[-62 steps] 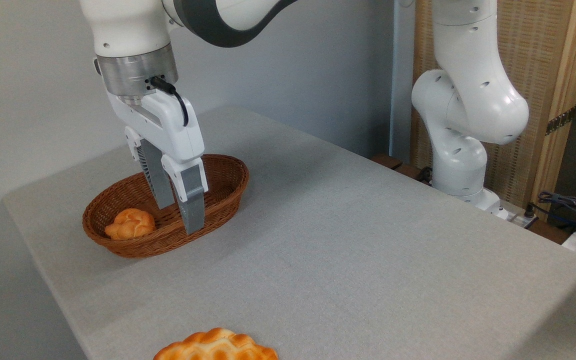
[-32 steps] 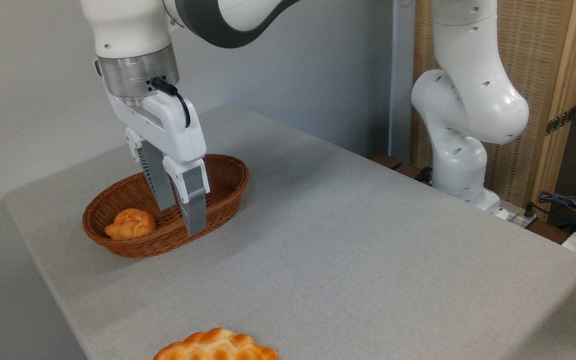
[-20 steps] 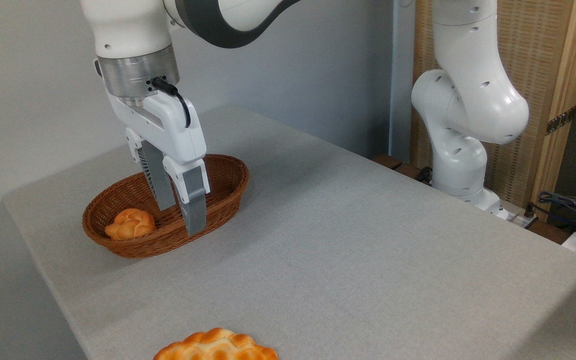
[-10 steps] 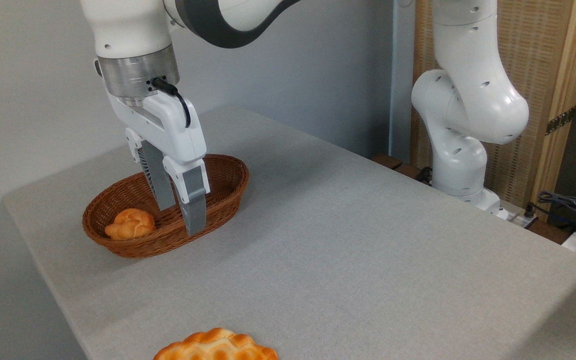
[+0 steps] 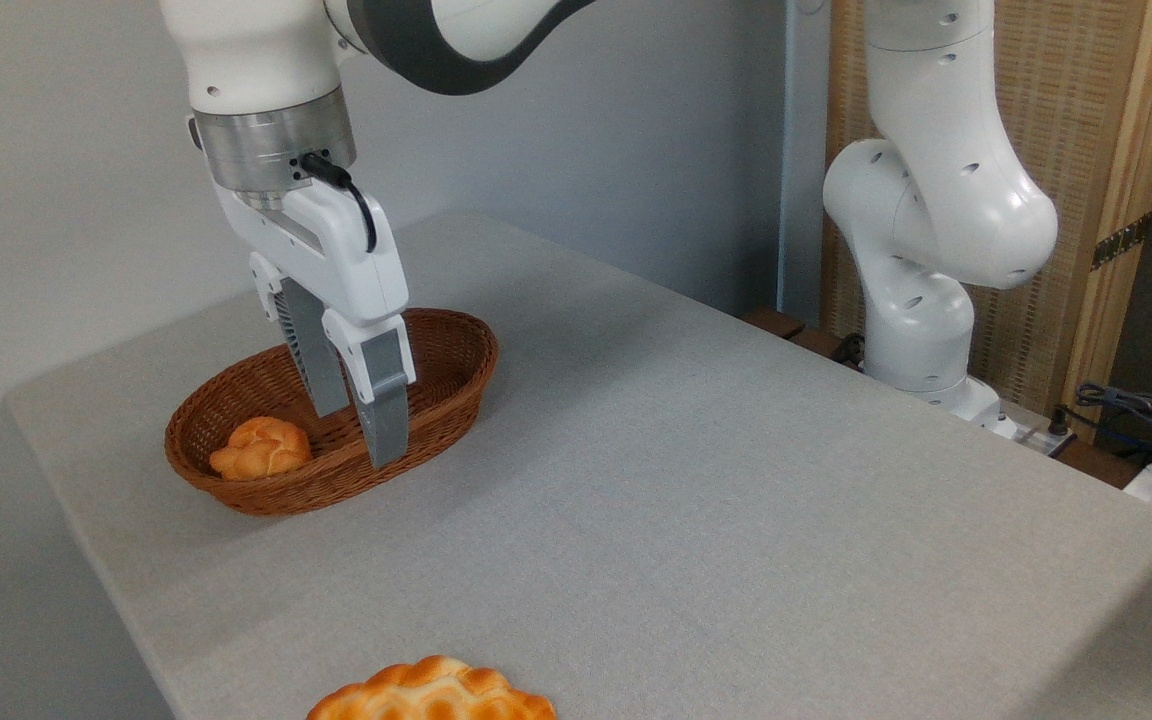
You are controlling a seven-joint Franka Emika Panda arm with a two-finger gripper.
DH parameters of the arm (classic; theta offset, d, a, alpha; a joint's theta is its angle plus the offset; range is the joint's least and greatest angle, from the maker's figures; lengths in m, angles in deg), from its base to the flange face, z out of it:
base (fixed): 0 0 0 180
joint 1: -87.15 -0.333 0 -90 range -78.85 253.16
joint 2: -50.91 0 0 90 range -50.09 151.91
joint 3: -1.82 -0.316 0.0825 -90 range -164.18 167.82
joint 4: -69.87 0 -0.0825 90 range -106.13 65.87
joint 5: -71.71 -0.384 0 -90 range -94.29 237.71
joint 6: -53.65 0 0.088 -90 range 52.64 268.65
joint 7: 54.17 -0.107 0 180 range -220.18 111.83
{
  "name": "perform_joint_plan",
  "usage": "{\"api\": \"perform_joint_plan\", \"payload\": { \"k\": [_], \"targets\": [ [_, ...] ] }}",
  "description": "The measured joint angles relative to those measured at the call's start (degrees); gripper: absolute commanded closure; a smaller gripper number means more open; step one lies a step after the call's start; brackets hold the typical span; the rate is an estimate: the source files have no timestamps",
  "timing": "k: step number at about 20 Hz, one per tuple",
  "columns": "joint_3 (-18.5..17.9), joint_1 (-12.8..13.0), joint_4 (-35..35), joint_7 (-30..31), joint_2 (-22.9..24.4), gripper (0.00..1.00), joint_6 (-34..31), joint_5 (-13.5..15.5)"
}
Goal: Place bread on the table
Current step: 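Lower the gripper into the basket around the bread roll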
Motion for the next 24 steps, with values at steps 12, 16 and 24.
{"api": "perform_joint_plan", "payload": {
  "k": [12,16,24],
  "targets": [
    [10.2,0.5,-0.3,4.3,-3.3,0.0,6.5,1.4],
    [13.5,0.6,-0.3,4.4,-6.1,0.0,11.0,1.4],
    [17.0,0.6,-0.3,4.4,-11.4,0.0,16.4,1.4]
  ]
}}
